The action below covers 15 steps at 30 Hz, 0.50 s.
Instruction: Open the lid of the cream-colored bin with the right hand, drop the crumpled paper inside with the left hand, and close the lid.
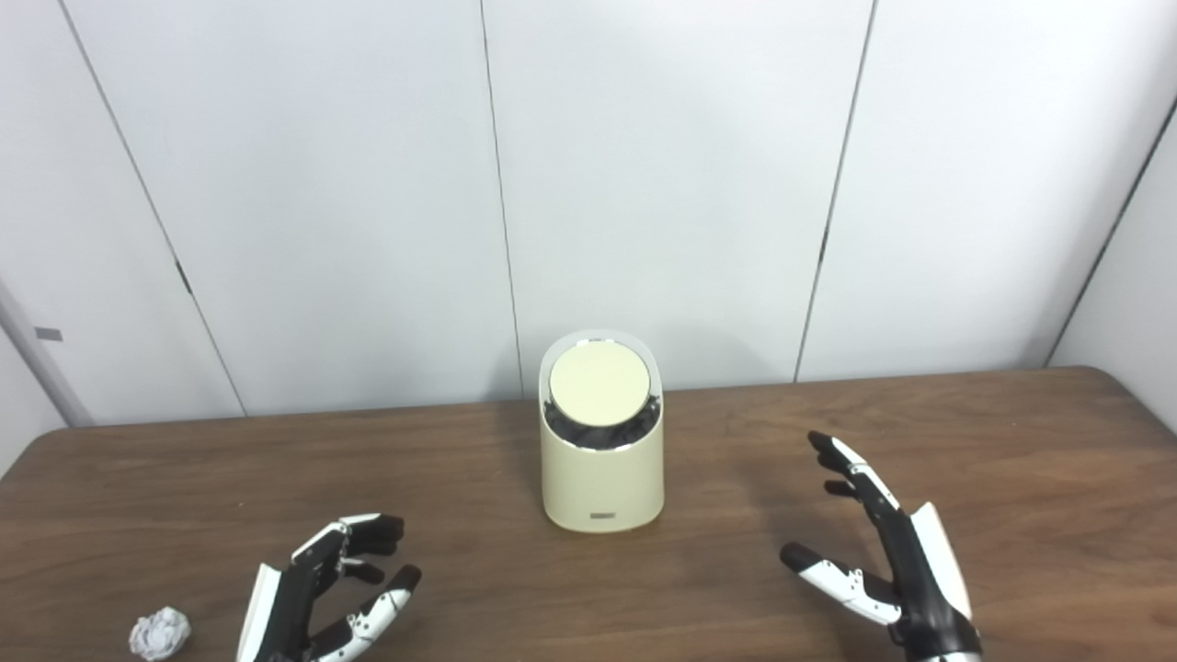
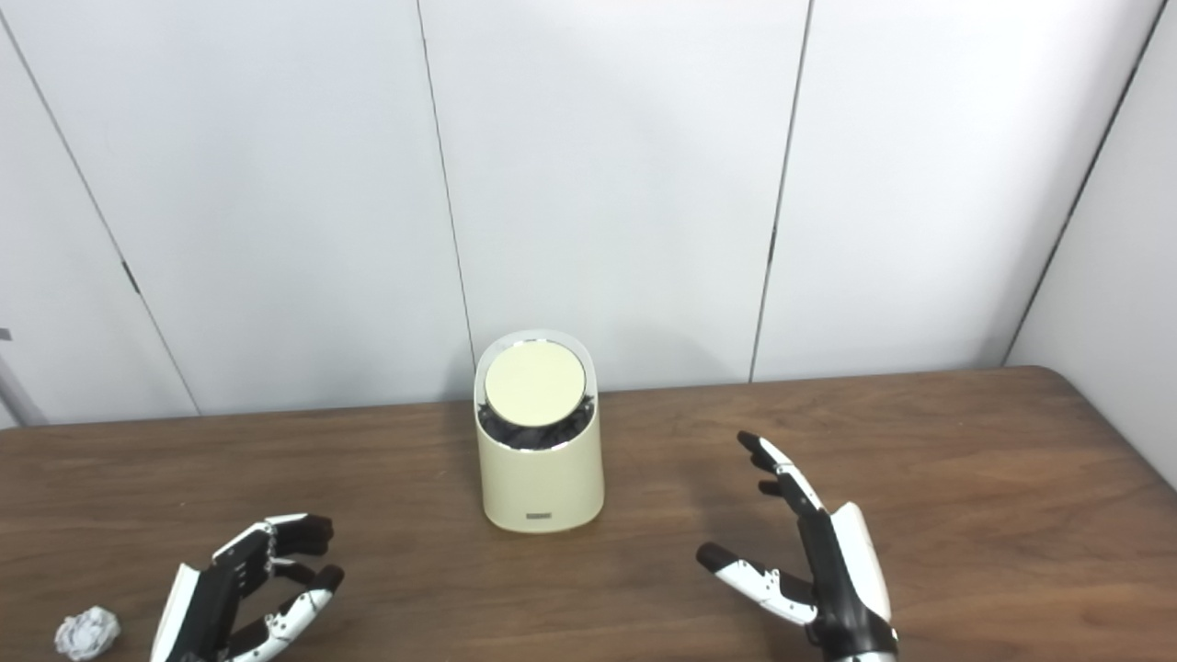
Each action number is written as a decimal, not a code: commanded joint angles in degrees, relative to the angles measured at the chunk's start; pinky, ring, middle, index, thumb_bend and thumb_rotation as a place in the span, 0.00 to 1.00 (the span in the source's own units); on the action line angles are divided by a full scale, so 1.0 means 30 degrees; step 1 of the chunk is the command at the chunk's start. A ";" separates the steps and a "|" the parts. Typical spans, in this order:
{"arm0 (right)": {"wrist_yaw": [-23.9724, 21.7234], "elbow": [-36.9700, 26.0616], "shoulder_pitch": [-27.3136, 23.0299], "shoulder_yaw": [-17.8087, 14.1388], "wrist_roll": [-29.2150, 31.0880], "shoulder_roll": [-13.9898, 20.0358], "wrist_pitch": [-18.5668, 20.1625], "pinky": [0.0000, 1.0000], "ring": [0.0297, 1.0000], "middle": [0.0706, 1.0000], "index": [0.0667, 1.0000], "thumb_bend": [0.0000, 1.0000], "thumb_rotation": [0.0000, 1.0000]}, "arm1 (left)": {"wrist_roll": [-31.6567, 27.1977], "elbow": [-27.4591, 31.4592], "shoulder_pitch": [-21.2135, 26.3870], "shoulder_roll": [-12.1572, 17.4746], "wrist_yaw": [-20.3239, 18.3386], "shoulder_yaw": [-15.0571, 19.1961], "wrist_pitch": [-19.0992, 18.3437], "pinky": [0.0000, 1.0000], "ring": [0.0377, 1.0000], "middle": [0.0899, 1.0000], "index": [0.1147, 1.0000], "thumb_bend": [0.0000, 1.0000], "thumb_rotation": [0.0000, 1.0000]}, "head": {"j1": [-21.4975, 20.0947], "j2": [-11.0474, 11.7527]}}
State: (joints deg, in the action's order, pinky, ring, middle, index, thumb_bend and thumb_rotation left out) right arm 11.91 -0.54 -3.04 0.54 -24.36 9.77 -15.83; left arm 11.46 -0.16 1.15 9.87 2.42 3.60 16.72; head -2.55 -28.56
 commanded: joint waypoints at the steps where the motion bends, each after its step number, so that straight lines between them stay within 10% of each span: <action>1: 0.0073 0.0789 0.0002 0.0173 -0.0017 -0.0172 -0.0268 0.76 0.85 0.86 0.85 0.73 0.75 | 0.0136 0.0111 0.0535 0.0139 0.0276 0.0053 0.0550 0.55 0.66 0.65 0.62 0.58 0.29 | -0.0006 -0.0007; 15: 0.0079 0.0884 -0.0074 0.0147 0.0159 -0.0155 -0.0374 0.76 0.85 0.87 0.85 0.74 0.75 | 0.0198 -0.0047 0.0597 0.0023 0.0406 0.0054 0.0577 0.55 0.65 0.64 0.62 0.58 0.27 | 0.0036 0.0127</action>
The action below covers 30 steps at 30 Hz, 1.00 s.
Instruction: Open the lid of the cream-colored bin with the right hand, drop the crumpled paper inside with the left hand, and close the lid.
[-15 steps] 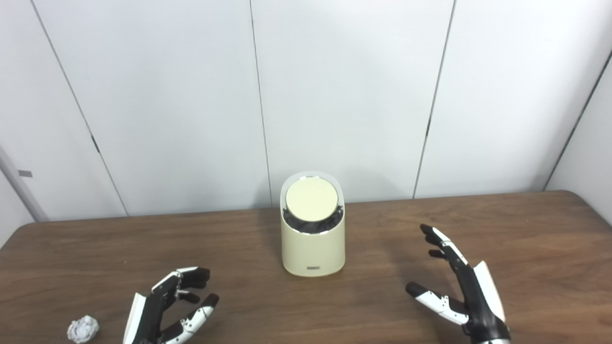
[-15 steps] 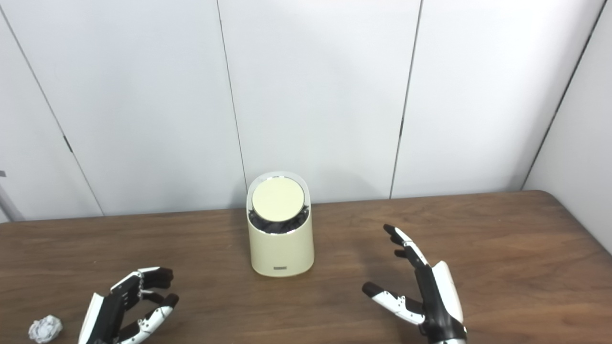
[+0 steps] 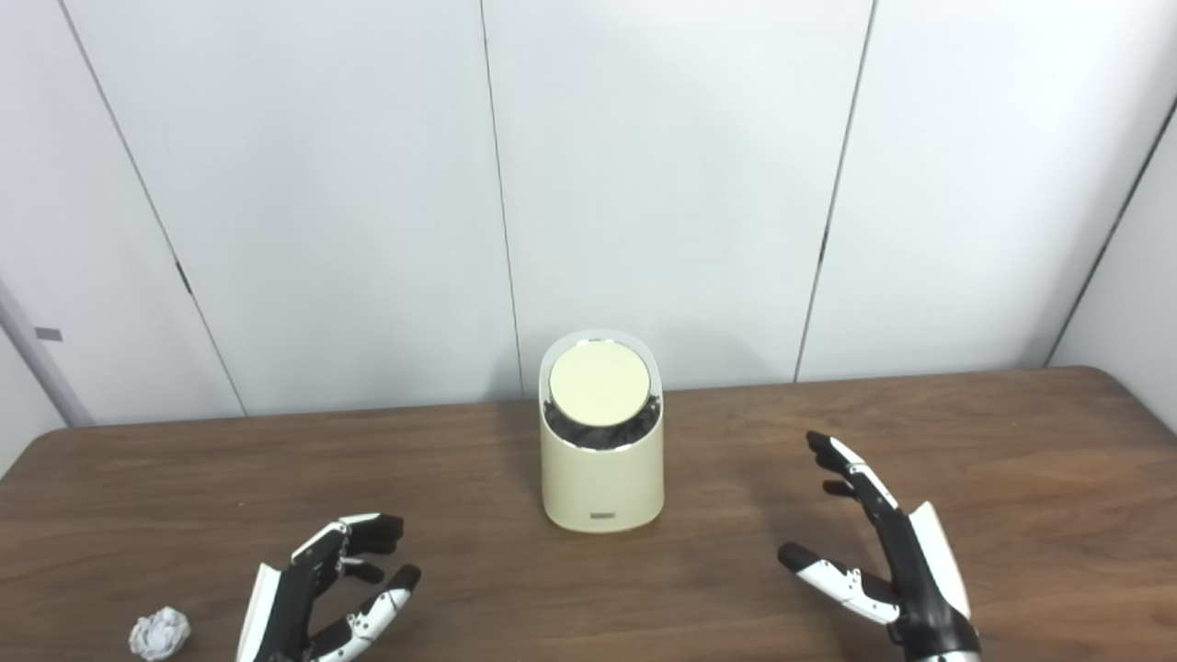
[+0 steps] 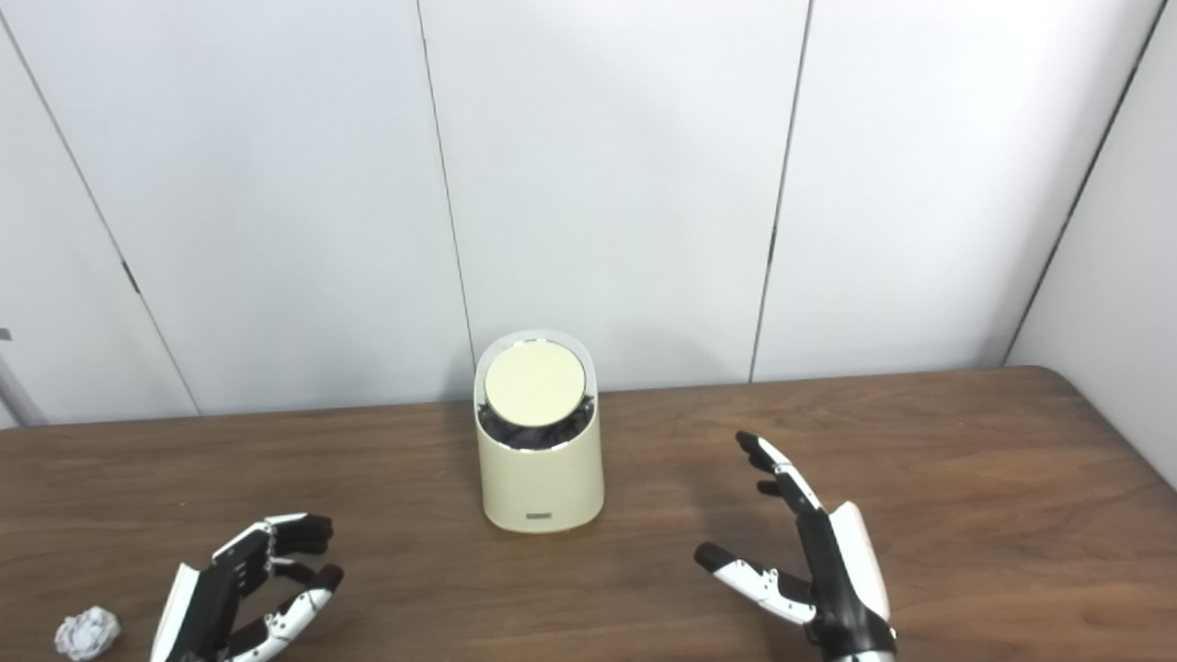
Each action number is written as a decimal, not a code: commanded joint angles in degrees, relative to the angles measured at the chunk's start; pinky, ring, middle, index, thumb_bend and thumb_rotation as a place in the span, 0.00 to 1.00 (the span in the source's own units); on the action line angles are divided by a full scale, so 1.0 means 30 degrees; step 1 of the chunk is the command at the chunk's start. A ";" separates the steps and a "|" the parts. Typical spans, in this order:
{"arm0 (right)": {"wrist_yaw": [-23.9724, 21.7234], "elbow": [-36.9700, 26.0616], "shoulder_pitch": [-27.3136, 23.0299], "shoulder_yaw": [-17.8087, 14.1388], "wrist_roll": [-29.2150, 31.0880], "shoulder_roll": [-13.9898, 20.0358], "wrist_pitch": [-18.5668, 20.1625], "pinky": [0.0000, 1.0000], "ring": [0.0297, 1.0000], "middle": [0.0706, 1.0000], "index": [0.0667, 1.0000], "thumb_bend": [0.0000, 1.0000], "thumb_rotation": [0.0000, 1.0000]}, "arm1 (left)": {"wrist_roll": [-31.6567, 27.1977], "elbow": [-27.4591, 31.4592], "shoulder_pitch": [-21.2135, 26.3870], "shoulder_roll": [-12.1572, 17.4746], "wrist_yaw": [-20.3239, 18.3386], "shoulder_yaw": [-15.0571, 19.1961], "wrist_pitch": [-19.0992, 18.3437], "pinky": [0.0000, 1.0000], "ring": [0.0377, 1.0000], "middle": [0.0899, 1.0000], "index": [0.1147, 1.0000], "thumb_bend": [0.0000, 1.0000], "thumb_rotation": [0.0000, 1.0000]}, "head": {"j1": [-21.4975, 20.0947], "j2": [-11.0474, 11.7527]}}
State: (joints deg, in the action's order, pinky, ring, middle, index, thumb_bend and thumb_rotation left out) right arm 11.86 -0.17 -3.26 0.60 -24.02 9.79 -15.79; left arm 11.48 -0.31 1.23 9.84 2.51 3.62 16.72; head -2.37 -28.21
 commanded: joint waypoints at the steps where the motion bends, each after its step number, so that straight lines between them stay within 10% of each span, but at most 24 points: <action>1: 0.0119 0.0730 -0.0026 0.0125 -0.0012 -0.0143 -0.0374 0.77 0.85 0.87 0.86 0.75 0.76 | 0.0205 0.0001 0.0579 0.0033 0.0379 0.0040 0.0596 0.55 0.65 0.64 0.62 0.58 0.27 | -0.0023 0.0010; 30: -0.0142 -0.0970 -0.4563 0.0258 -0.1403 -0.1366 0.4101 0.81 0.89 0.90 0.87 0.90 0.70 | 0.0400 0.0093 0.0480 0.0033 0.0377 0.0032 0.0506 0.54 0.65 0.64 0.62 0.58 0.27 | 0.0159 0.0094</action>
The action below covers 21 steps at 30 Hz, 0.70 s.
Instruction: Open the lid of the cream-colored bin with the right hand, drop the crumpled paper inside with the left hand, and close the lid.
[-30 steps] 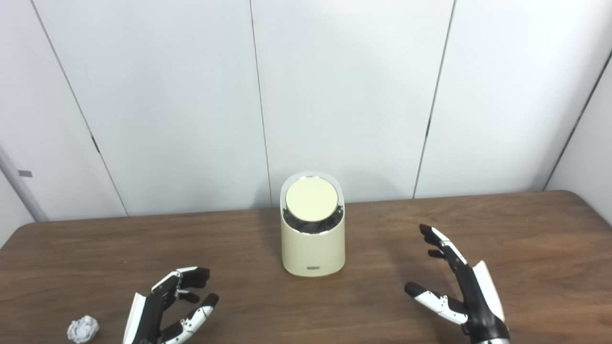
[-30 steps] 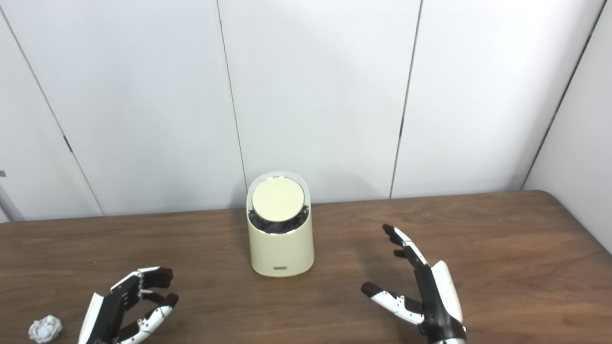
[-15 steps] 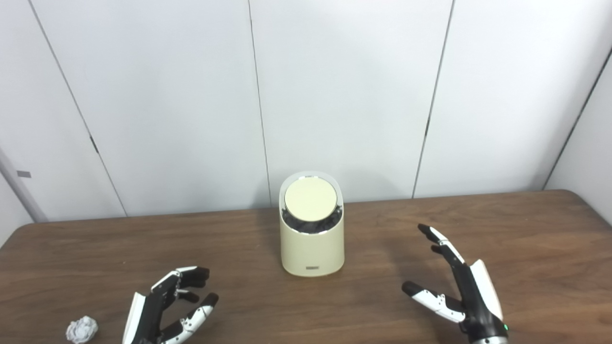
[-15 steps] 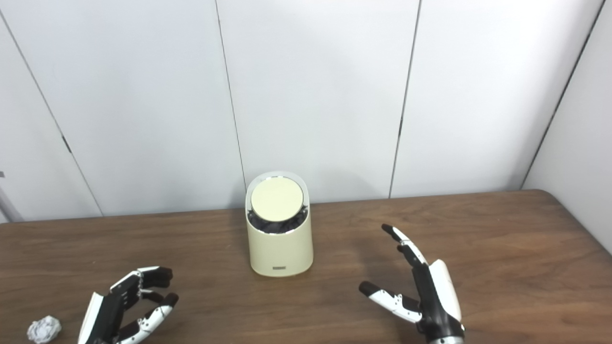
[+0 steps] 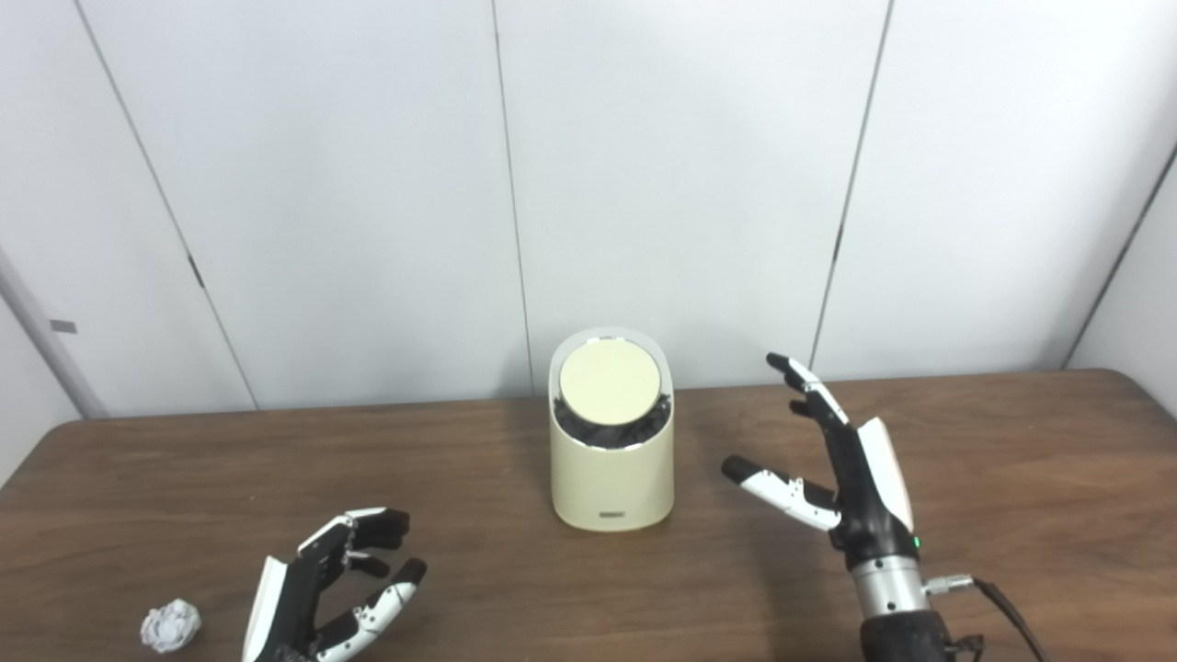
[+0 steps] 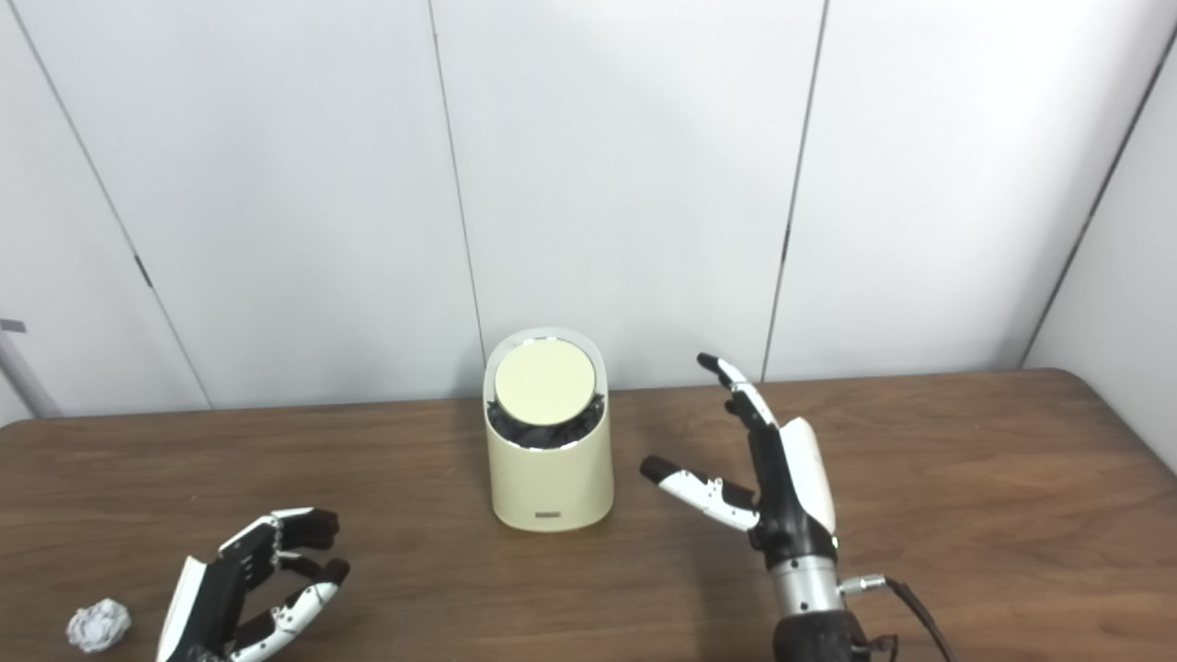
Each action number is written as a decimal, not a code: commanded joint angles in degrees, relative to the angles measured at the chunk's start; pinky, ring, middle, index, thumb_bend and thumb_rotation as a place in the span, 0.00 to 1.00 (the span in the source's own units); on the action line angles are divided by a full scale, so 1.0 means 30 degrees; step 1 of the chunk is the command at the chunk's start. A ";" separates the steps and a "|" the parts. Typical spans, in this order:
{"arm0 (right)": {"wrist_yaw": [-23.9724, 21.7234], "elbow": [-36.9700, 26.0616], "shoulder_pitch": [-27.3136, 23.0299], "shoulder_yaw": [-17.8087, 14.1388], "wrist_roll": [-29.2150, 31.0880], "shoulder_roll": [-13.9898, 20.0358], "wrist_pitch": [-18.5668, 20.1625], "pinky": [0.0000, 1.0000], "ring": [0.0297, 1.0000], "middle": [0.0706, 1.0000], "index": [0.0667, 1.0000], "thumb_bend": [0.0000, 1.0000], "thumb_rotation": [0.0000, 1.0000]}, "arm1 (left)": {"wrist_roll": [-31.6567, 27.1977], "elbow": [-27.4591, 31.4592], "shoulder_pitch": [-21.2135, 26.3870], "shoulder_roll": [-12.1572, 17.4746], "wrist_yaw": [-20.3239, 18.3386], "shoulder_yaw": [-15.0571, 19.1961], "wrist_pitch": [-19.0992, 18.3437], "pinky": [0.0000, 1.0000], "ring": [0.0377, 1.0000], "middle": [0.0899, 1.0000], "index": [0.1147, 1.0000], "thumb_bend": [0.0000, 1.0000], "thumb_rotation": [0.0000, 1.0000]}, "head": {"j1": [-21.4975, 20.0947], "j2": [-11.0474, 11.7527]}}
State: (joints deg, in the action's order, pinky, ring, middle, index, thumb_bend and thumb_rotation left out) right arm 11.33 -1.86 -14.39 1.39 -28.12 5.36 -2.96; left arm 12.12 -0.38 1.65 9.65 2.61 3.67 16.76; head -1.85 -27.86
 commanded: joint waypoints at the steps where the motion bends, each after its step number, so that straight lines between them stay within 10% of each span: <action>1: 0.0048 -0.0341 -0.1044 0.0041 -0.0133 0.0164 -0.0112 0.80 0.88 0.89 0.87 0.91 0.70 | 0.0228 0.0140 0.0335 0.0078 0.0355 0.0022 0.0450 0.54 0.65 0.64 0.61 0.58 0.27 | 0.0006 -0.0016; 21: -0.0817 -0.0887 -0.3851 0.1182 -0.2730 0.0232 0.4111 0.72 0.84 0.87 0.85 0.99 0.65 | 0.0448 -0.0224 0.0490 -0.0131 0.0487 -0.0095 0.0785 0.53 0.64 0.64 0.61 0.58 0.26 | 0.0089 0.0148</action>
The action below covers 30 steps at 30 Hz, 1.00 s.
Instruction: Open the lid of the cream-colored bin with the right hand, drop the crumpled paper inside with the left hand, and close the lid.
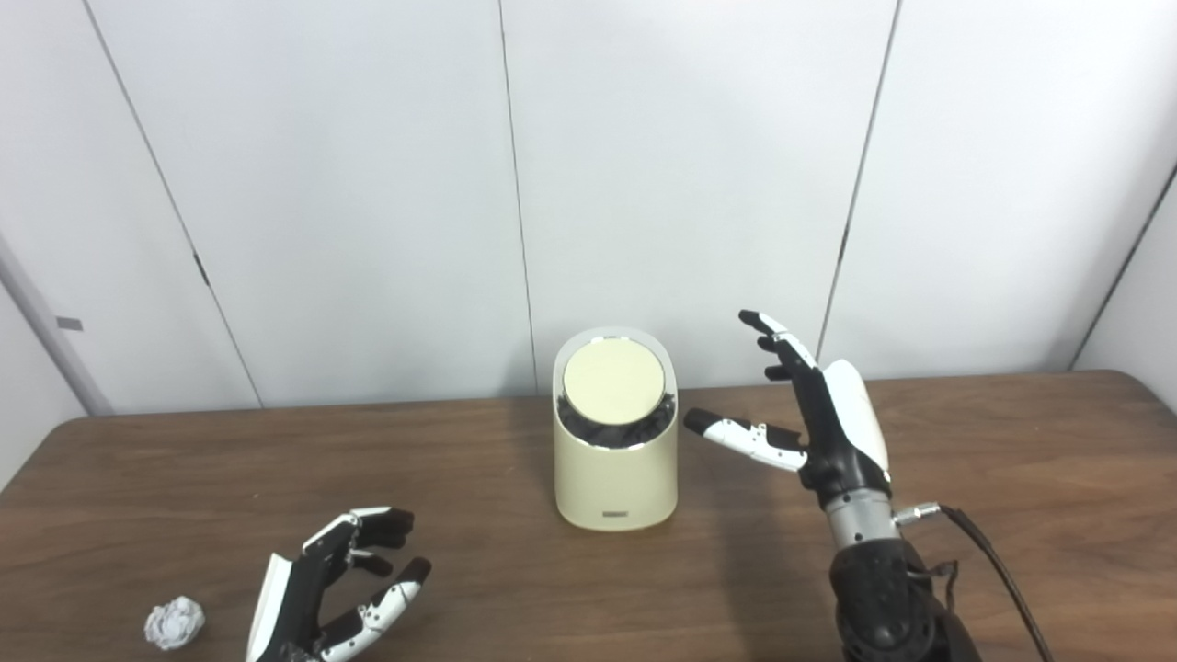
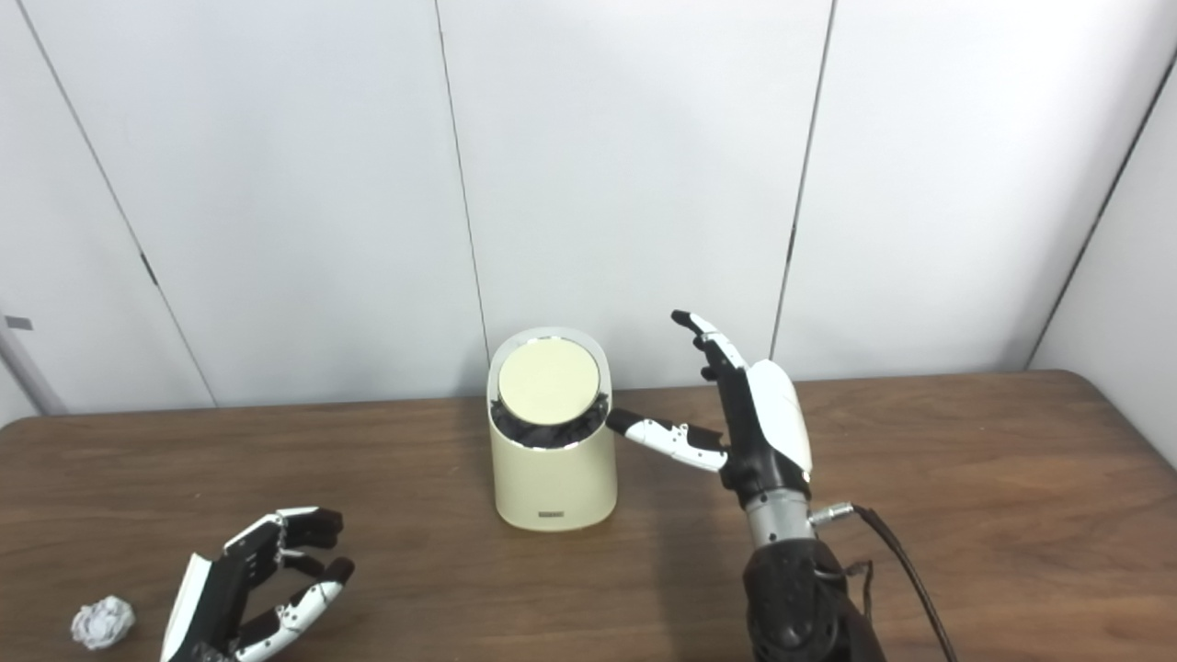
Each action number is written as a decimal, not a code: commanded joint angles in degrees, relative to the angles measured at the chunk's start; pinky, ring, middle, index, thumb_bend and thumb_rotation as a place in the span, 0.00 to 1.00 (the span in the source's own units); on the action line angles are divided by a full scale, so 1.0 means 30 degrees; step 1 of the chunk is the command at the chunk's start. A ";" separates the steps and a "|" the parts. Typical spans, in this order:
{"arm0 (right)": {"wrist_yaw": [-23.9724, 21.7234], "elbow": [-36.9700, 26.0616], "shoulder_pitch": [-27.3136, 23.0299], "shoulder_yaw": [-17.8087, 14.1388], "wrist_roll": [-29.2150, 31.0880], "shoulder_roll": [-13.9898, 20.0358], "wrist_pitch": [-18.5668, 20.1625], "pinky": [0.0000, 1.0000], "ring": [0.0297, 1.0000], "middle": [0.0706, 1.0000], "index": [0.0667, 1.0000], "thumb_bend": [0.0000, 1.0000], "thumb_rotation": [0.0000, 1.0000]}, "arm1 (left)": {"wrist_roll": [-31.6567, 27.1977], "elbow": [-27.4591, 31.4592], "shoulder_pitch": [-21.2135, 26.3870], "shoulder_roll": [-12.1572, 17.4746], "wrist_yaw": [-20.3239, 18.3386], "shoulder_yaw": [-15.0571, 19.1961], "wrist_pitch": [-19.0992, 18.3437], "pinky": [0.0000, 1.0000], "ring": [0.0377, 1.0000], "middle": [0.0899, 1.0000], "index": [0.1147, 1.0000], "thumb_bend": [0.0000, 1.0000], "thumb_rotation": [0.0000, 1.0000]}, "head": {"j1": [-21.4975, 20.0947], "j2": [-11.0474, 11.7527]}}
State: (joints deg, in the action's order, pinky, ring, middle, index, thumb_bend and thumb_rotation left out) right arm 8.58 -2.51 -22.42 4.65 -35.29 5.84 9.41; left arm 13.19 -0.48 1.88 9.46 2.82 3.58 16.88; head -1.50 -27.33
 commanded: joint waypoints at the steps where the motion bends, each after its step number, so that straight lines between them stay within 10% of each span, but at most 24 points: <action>1: 0.0095 -0.0626 -0.1310 0.0185 -0.0527 0.0116 0.0105 0.72 0.84 0.87 0.85 0.99 0.66 | 0.0117 -0.0193 0.0415 -0.0079 0.0413 -0.0081 0.0718 0.53 0.64 0.64 0.61 0.58 0.26 | -0.0018 -0.0006; 30: -0.0753 0.1445 -0.4581 0.2429 -0.3120 -0.0317 0.4007 0.67 0.83 0.86 0.86 1.00 0.46 | 0.0398 0.0081 0.0377 -0.0449 0.0641 -0.0520 0.0529 0.53 0.64 0.64 0.61 0.59 0.25 | 0.0250 -0.0069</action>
State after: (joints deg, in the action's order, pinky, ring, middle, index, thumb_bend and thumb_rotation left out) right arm 5.67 2.84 -32.46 11.72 -43.57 5.06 21.86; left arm 14.86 -0.74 2.61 8.88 3.98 2.48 16.85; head -0.70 -27.51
